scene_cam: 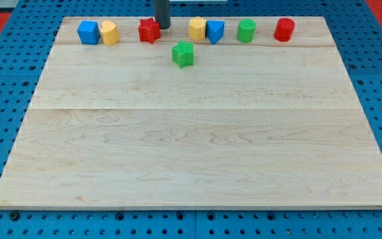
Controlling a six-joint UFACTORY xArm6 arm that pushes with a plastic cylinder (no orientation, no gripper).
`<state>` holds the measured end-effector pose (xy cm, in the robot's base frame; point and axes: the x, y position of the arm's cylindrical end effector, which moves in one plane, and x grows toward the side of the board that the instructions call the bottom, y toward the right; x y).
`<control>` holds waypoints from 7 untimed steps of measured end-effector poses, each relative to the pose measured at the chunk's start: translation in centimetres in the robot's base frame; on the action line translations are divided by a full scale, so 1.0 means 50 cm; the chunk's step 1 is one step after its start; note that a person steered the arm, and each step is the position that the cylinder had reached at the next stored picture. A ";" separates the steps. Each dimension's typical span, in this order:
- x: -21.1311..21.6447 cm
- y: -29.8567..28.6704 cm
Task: Place the green star in between the red star and yellow hexagon
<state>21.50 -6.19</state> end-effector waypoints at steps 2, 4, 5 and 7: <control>0.001 -0.024; 0.011 -0.022; 0.019 0.014; 0.041 0.032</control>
<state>23.57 -4.60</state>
